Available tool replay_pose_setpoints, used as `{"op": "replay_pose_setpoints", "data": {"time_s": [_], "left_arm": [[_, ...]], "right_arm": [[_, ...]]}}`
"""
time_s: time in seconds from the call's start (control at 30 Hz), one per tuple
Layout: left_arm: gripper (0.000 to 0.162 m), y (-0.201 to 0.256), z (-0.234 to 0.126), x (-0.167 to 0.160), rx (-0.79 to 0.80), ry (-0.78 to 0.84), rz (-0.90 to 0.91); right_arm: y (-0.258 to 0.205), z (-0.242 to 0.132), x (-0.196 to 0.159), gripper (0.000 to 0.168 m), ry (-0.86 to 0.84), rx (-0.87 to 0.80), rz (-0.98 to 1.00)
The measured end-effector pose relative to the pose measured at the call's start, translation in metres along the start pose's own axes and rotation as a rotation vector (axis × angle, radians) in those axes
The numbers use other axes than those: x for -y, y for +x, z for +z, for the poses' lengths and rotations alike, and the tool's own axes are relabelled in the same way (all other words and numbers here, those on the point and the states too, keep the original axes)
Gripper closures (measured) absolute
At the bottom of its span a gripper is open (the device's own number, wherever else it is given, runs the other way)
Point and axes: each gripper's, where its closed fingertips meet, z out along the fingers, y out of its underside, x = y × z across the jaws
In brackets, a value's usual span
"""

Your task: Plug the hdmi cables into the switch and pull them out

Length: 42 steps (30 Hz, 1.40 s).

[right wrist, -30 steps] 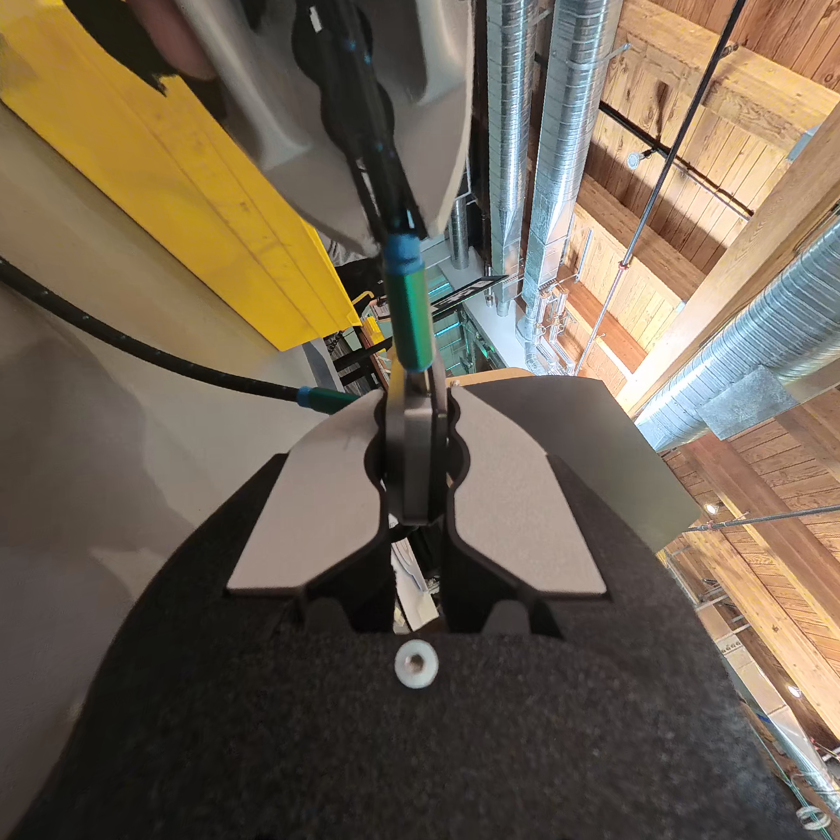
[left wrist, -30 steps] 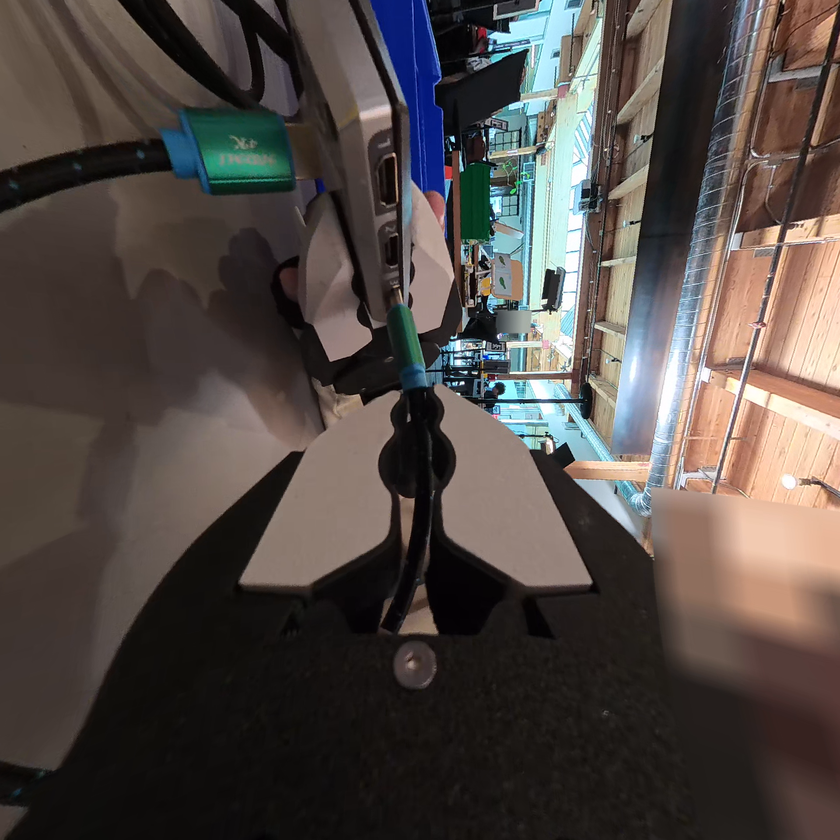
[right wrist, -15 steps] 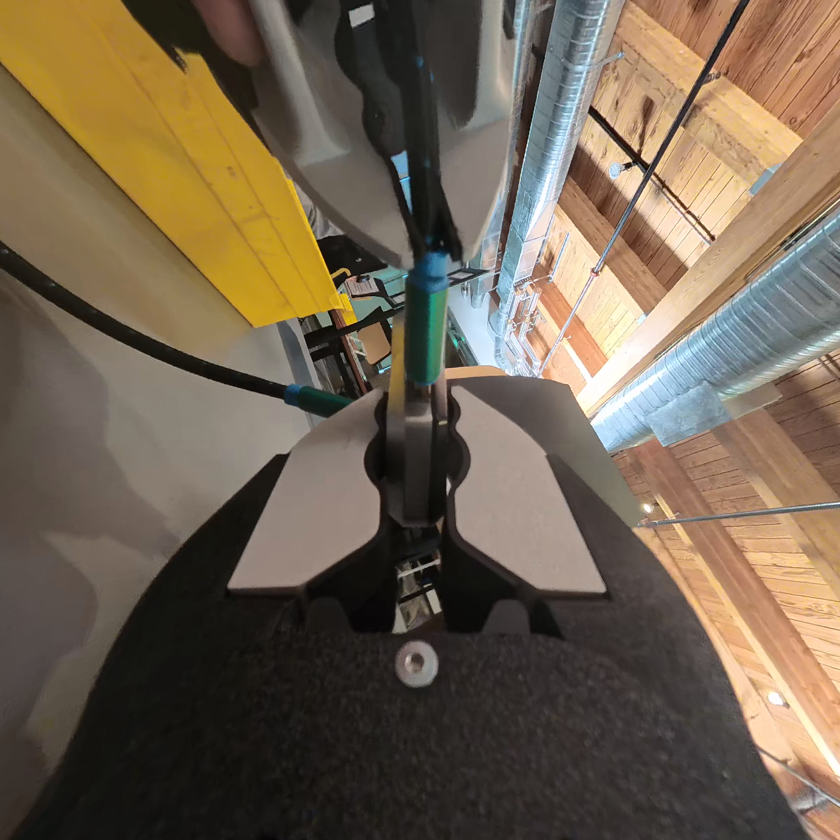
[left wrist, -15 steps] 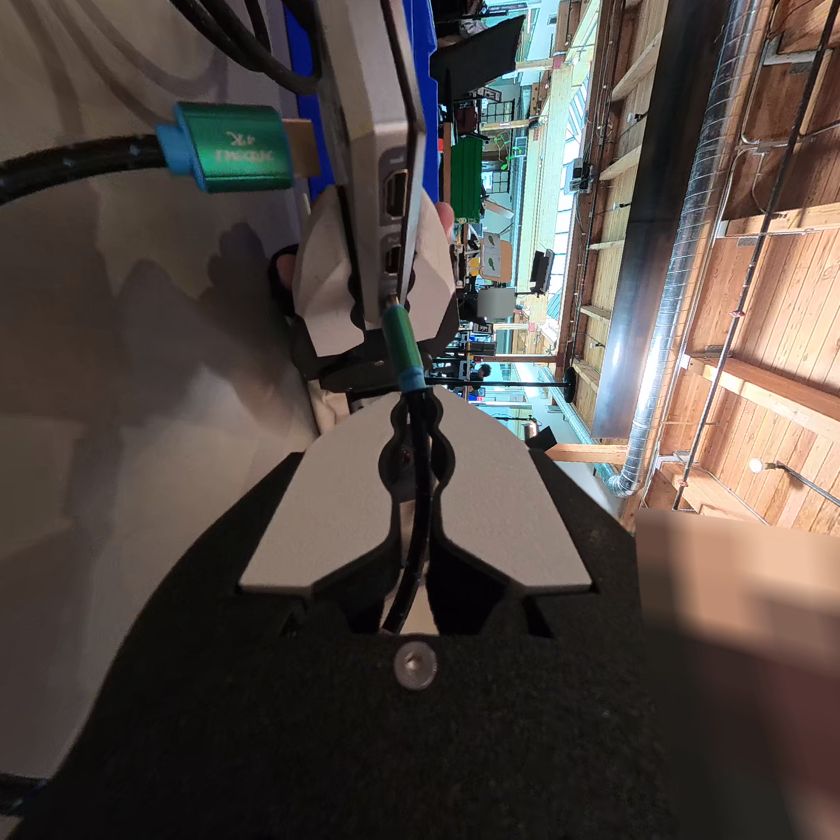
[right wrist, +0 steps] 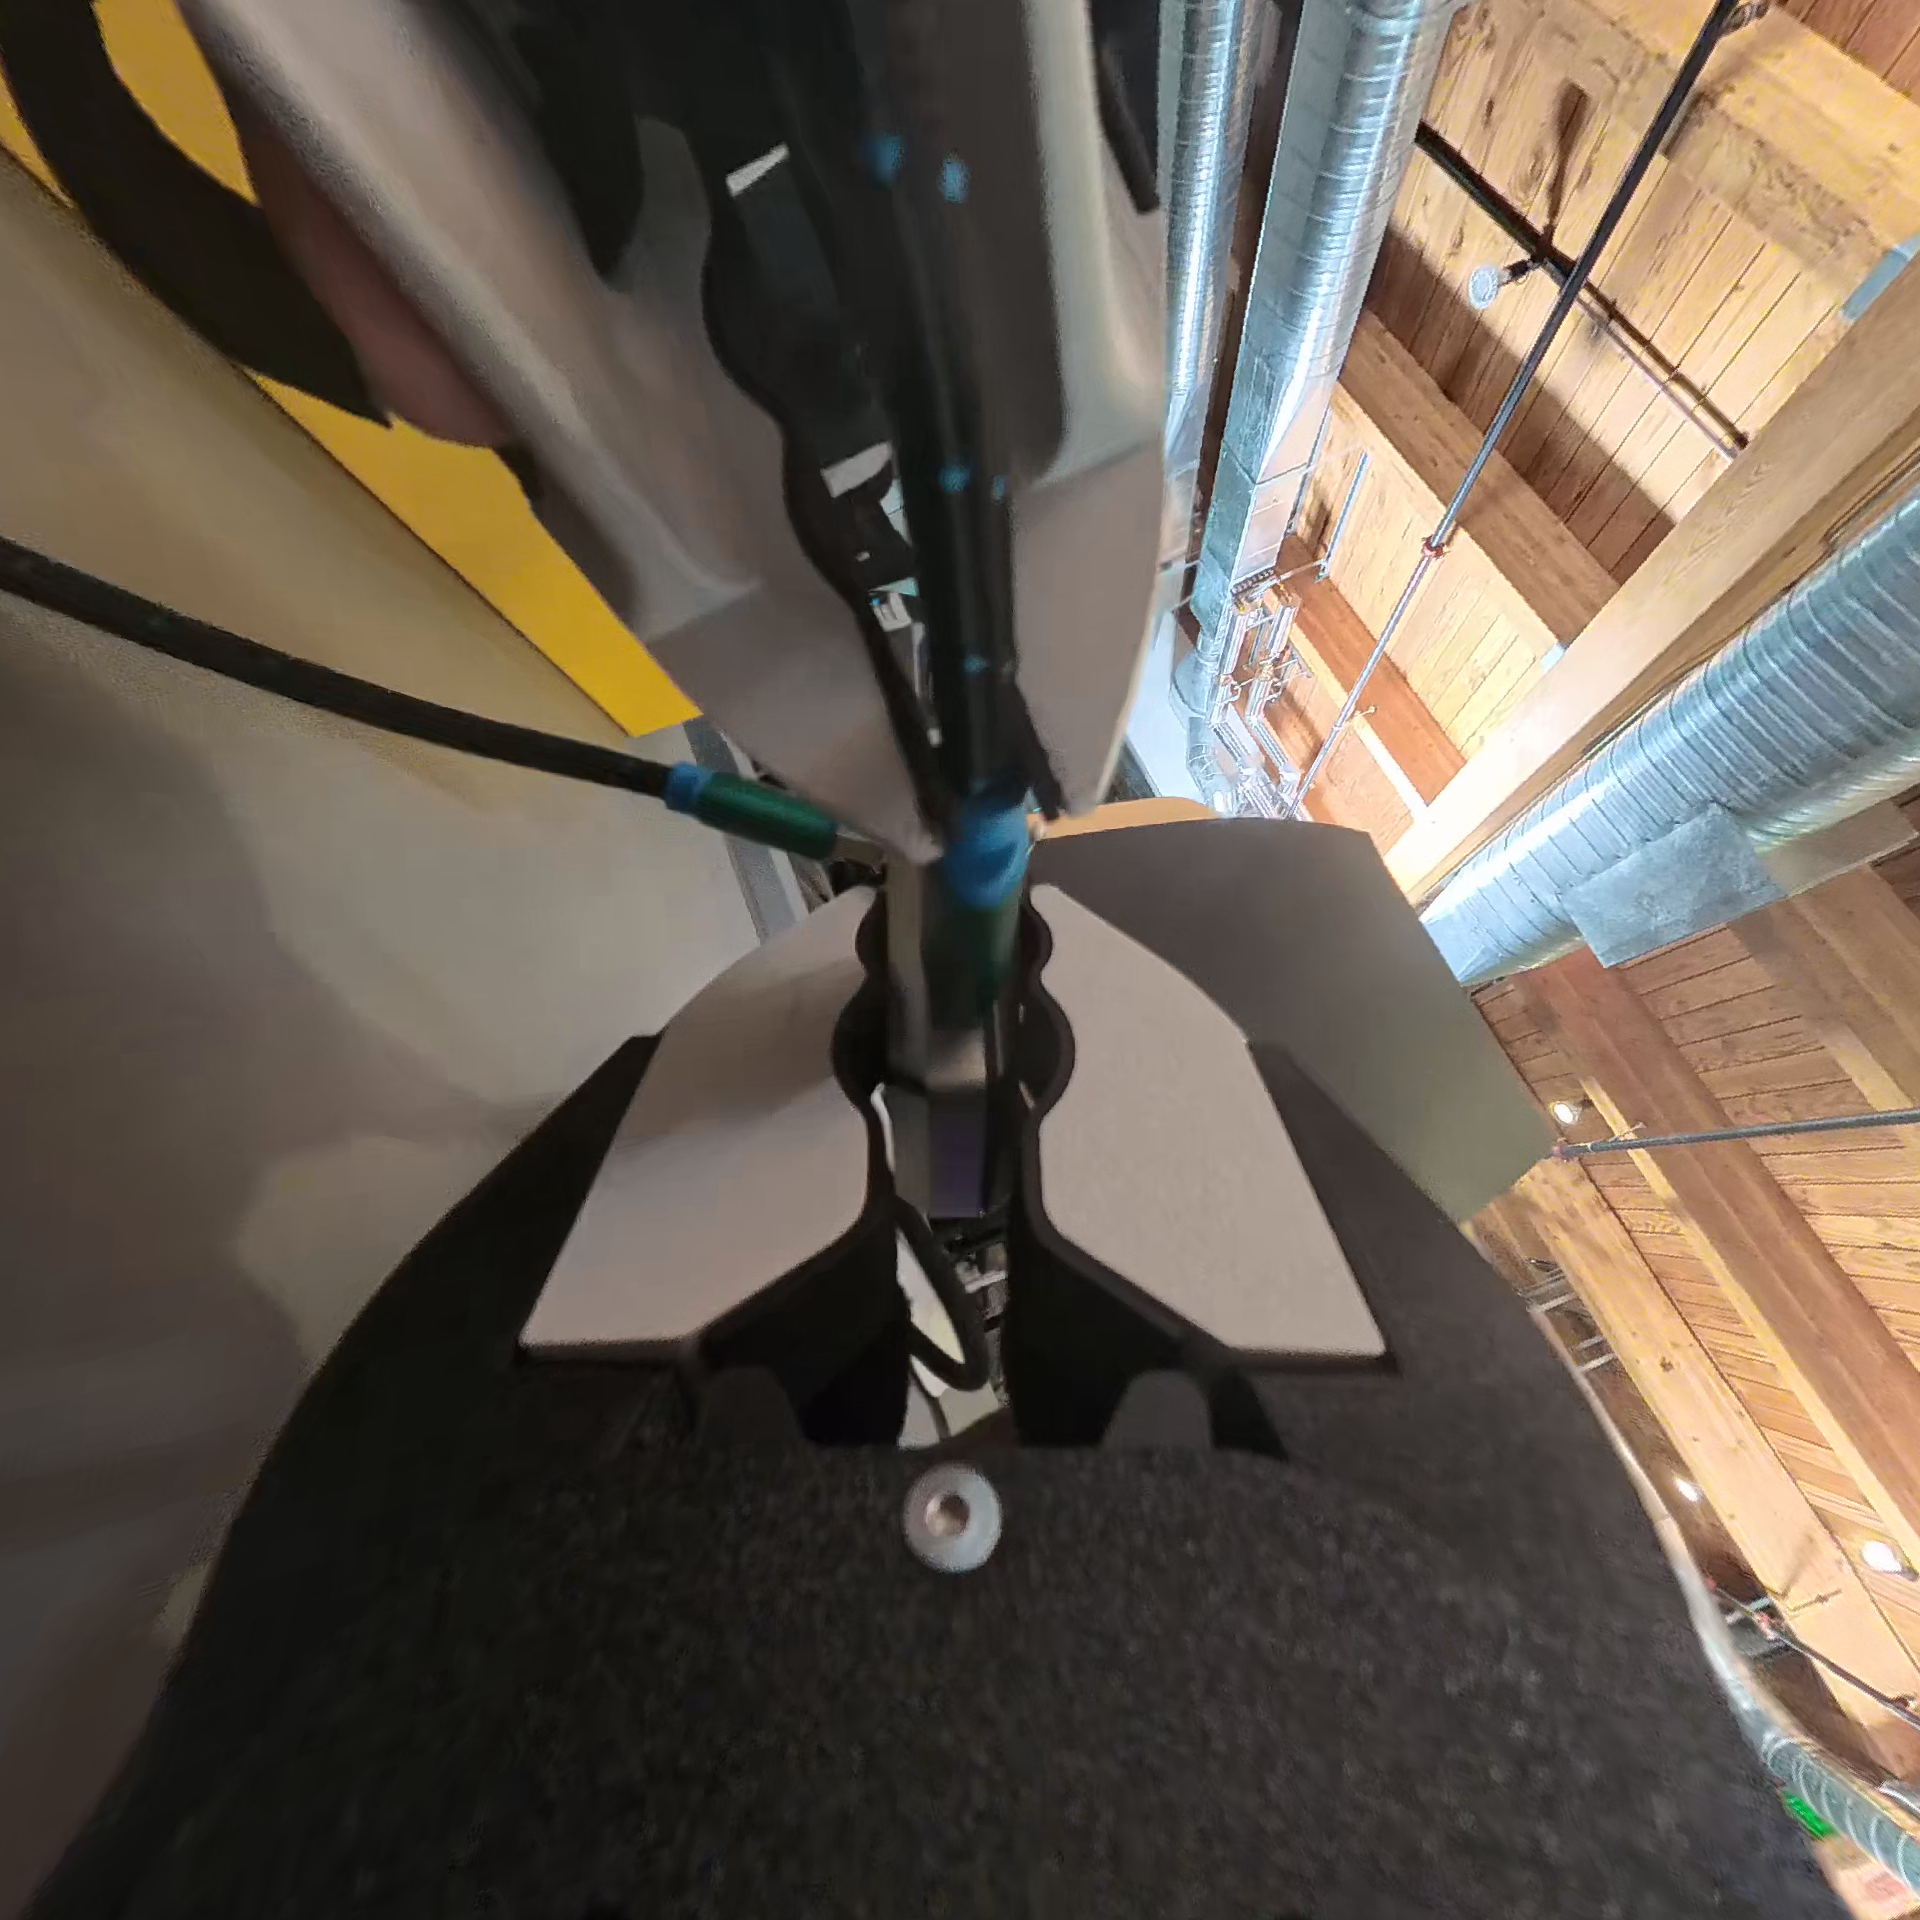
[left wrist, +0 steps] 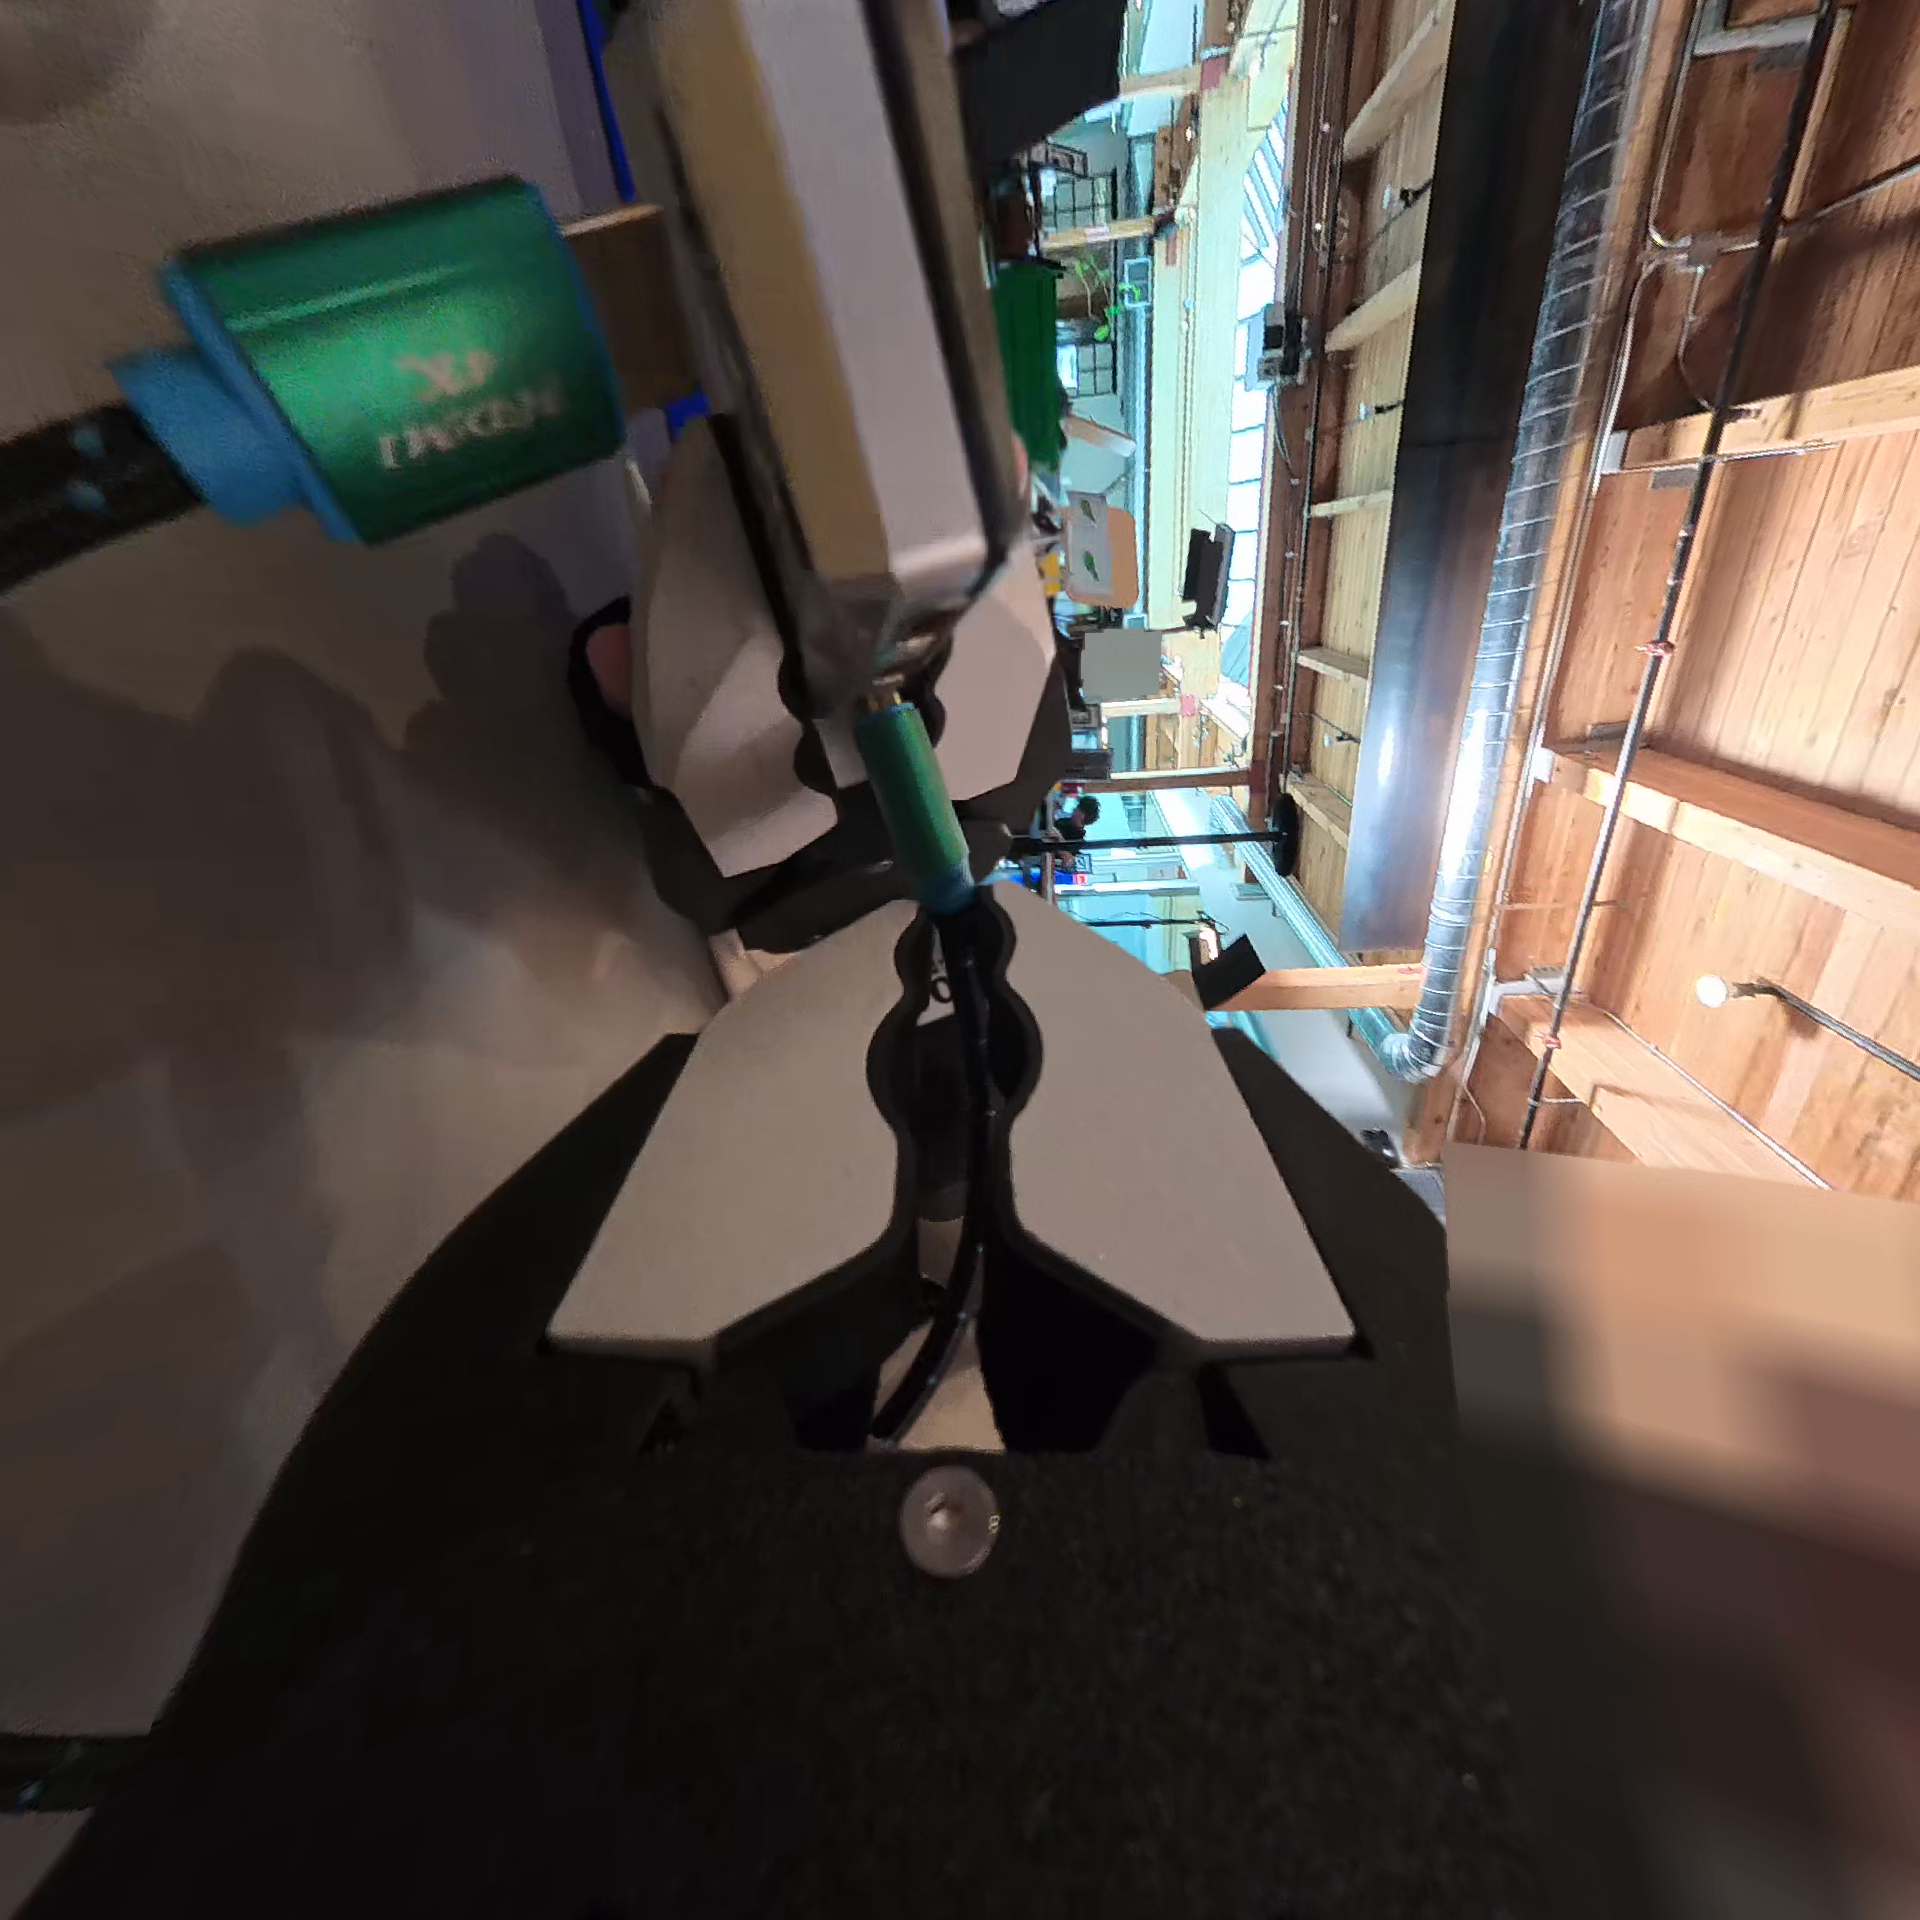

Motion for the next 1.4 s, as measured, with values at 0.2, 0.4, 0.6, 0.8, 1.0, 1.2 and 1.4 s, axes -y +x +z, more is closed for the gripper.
{"op": "replay_pose_setpoints", "data": {"time_s": [0.2, 0.4, 0.6, 0.8, 1.0, 1.2, 1.4], "left_arm": [[0.155, -0.002, -0.019, 0.003, 0.191, 0.051, 0.184], [0.155, -0.007, -0.035, 0.005, 0.378, 0.083, 0.377], [0.134, 0.019, -0.074, -0.015, 0.426, 0.282, 0.684], [0.132, -0.039, -0.17, -0.058, 0.76, 0.514, 0.842], [0.122, -0.059, -0.225, -0.069, 0.729, 0.64, 0.645], [0.111, -0.057, -0.26, -0.023, 0.864, 0.618, 0.602], [0.108, -0.039, -0.299, 0.081, 1.055, 0.652, 0.468]], "right_arm": [[-0.003, -0.001, 0.002, 0.147, 0.016, 0.007, -0.027], [-0.01, -0.001, 0.007, 0.147, 0.037, 0.032, -0.044], [-0.008, -0.002, -0.003, 0.146, 0.005, 0.042, -0.017], [-0.01, 0.0, -0.007, 0.146, 0.003, 0.058, 0.014], [-0.013, 0.0, -0.006, 0.147, 0.005, 0.063, 0.001], [-0.013, 0.0, -0.007, 0.147, -0.001, 0.064, 0.001], [-0.014, 0.0, -0.008, 0.147, -0.004, 0.067, -0.003]]}}
